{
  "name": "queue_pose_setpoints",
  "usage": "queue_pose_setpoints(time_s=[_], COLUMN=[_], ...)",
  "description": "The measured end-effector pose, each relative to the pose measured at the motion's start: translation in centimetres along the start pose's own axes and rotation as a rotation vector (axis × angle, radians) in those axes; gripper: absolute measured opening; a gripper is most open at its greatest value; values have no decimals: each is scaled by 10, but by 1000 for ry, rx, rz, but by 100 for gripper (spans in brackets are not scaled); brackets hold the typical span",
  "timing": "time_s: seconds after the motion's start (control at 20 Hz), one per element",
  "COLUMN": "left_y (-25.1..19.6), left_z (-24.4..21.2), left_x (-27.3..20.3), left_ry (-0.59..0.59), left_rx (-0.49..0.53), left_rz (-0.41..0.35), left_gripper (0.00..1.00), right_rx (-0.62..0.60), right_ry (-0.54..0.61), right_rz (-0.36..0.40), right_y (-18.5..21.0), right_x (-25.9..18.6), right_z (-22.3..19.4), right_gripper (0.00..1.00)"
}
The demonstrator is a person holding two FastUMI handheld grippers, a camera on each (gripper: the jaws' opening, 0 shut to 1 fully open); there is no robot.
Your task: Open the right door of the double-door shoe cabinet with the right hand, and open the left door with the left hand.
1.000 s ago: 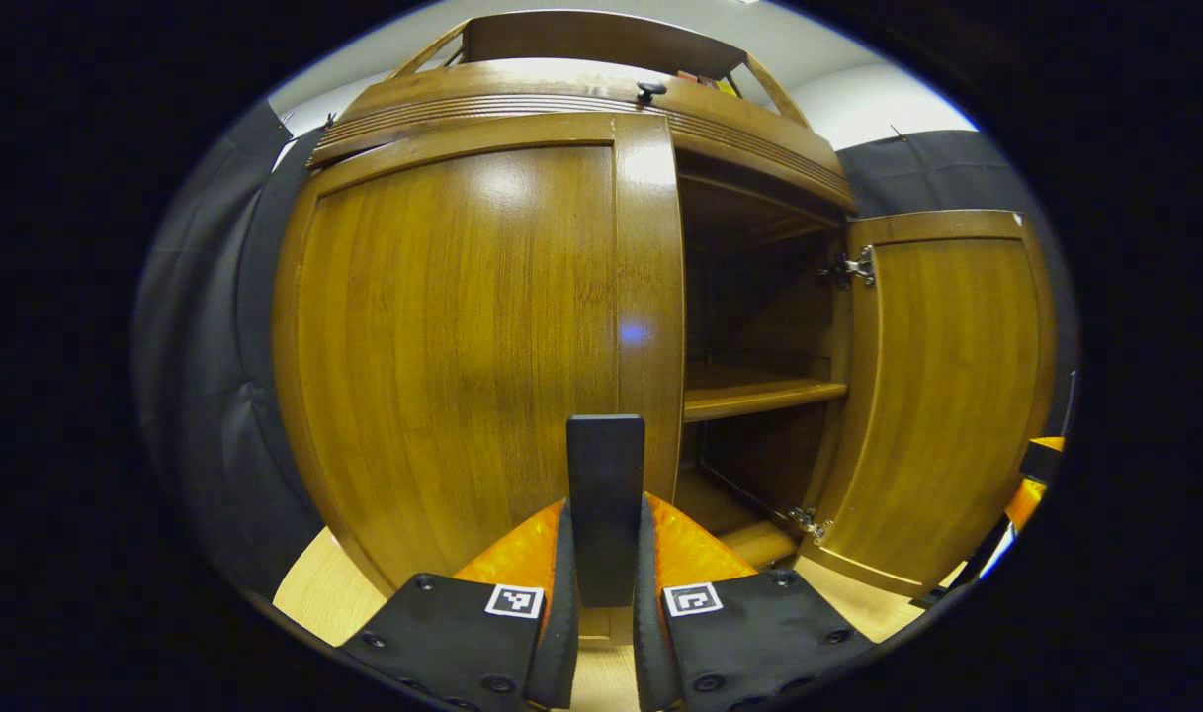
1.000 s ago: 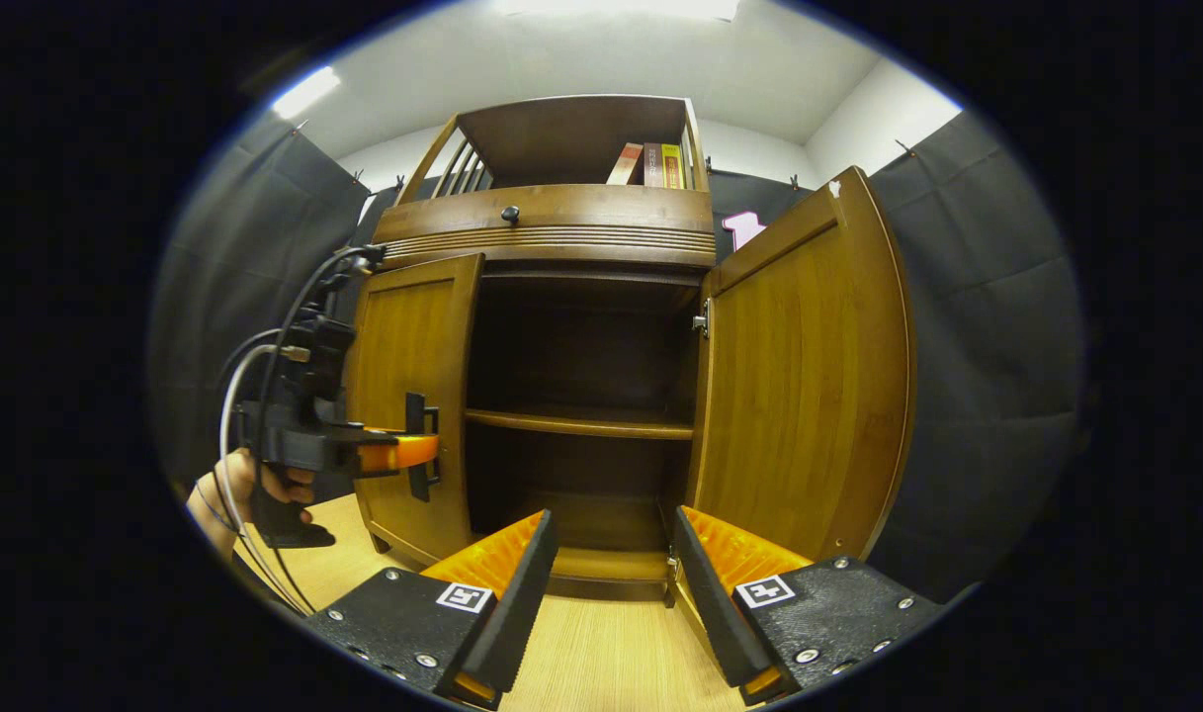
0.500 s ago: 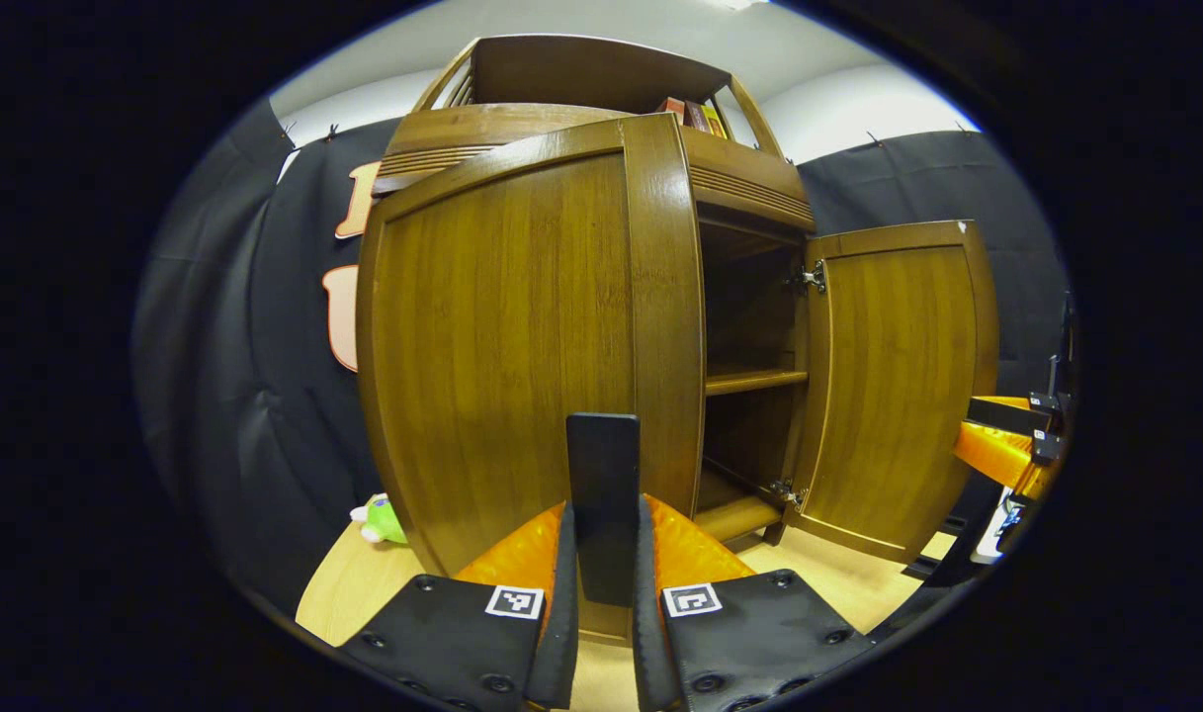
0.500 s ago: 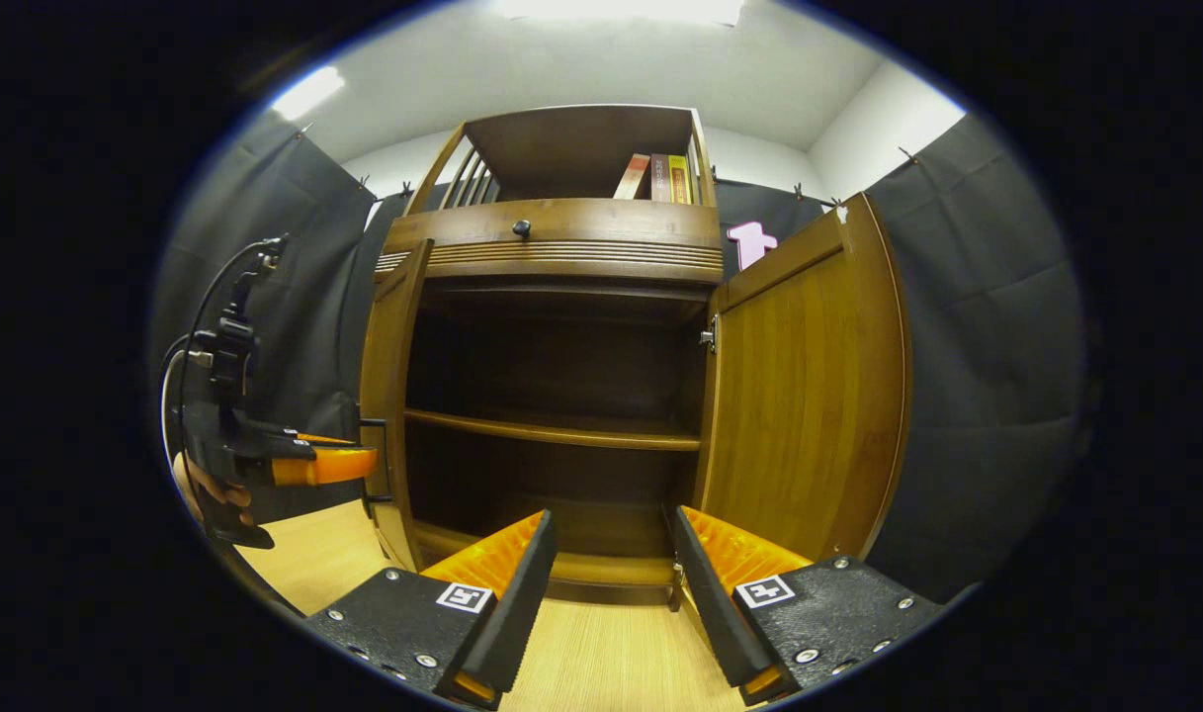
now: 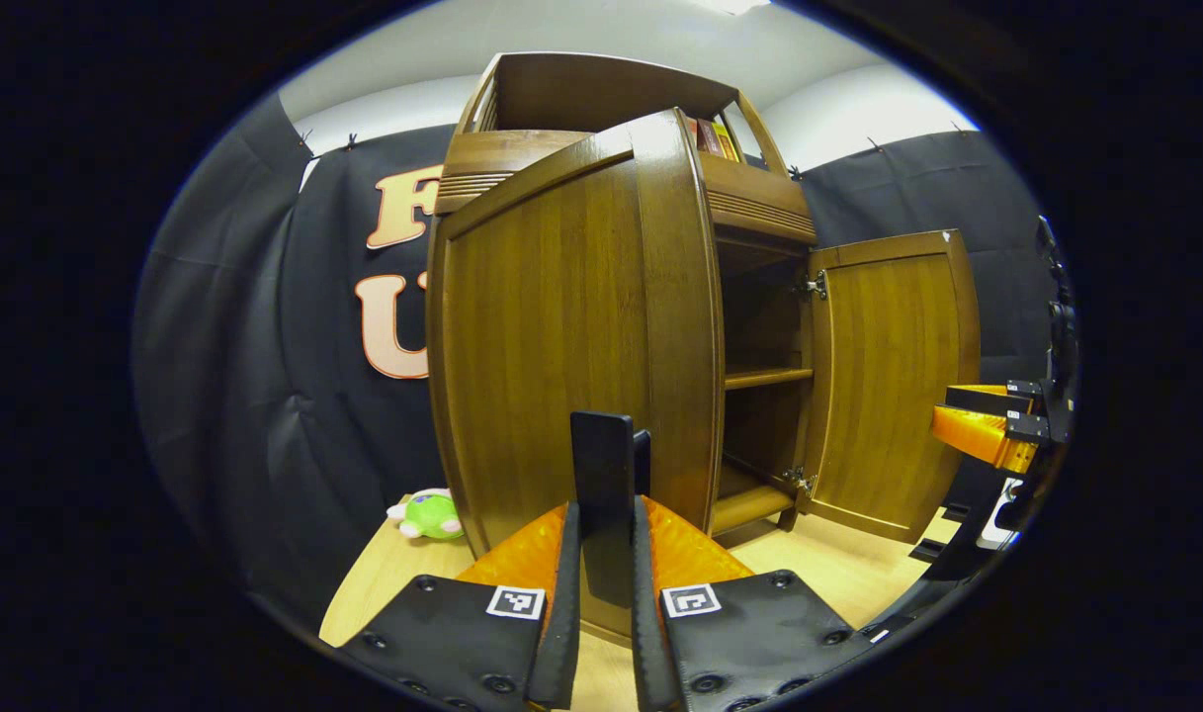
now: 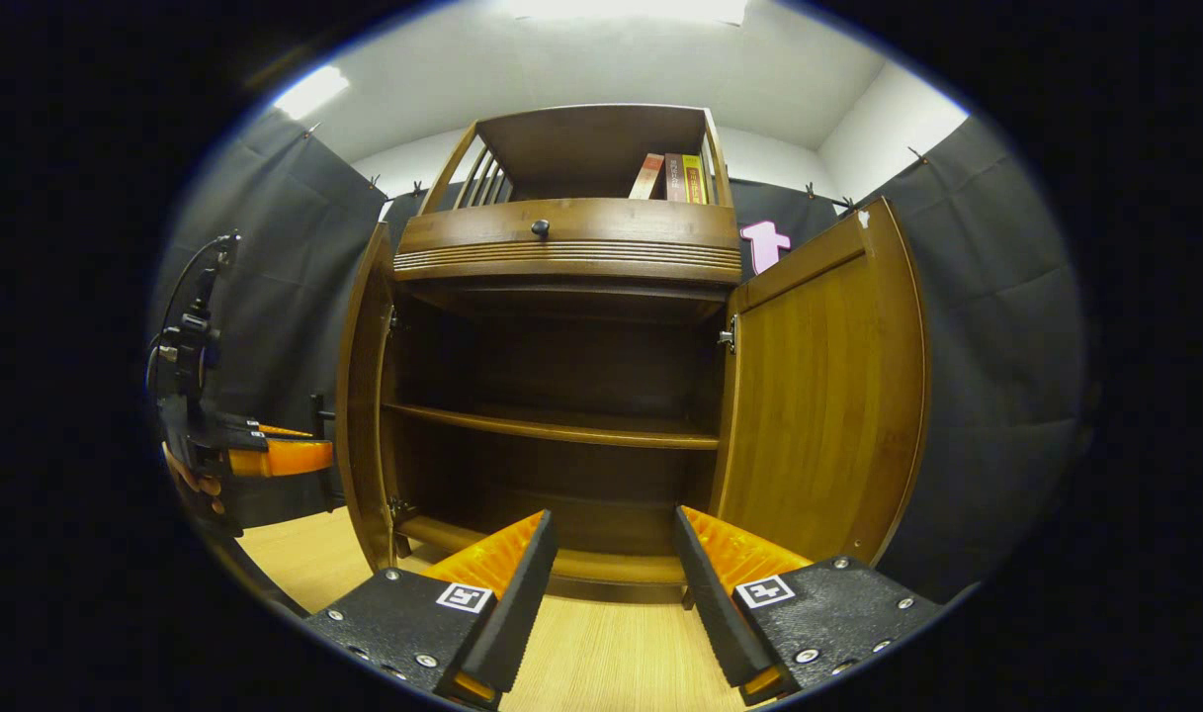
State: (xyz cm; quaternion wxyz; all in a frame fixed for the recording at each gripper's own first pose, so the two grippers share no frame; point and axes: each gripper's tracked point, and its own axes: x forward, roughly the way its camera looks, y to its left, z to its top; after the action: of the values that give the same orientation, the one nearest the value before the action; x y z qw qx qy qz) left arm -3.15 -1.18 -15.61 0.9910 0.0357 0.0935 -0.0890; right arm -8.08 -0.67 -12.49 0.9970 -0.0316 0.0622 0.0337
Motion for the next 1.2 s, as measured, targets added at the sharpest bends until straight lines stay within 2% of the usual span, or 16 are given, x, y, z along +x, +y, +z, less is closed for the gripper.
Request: queue_pose_setpoints(time_s=[0.2, 0.35, 0.75, 1.2], left_y=[25, 35, 57, 107], left_z=[1, -1, -3, -1], left_x=[-23, -31, -42, -65], left_ry=[-3, 1, -5, -31], left_rx=[42, 10, -20, -22], left_rz=[51, 60, 78, 167], left_gripper=[25, 22, 23, 23], right_rx=[11, 18, 14, 15], right_ry=[-8, -10, -9, -5], right_rz=[20, 34, 47, 75], right_y=[9, 16, 24, 42], right_x=[0, 1, -1, 4], right_z=[4, 4, 3, 1], right_gripper=[84, 84, 84, 84])
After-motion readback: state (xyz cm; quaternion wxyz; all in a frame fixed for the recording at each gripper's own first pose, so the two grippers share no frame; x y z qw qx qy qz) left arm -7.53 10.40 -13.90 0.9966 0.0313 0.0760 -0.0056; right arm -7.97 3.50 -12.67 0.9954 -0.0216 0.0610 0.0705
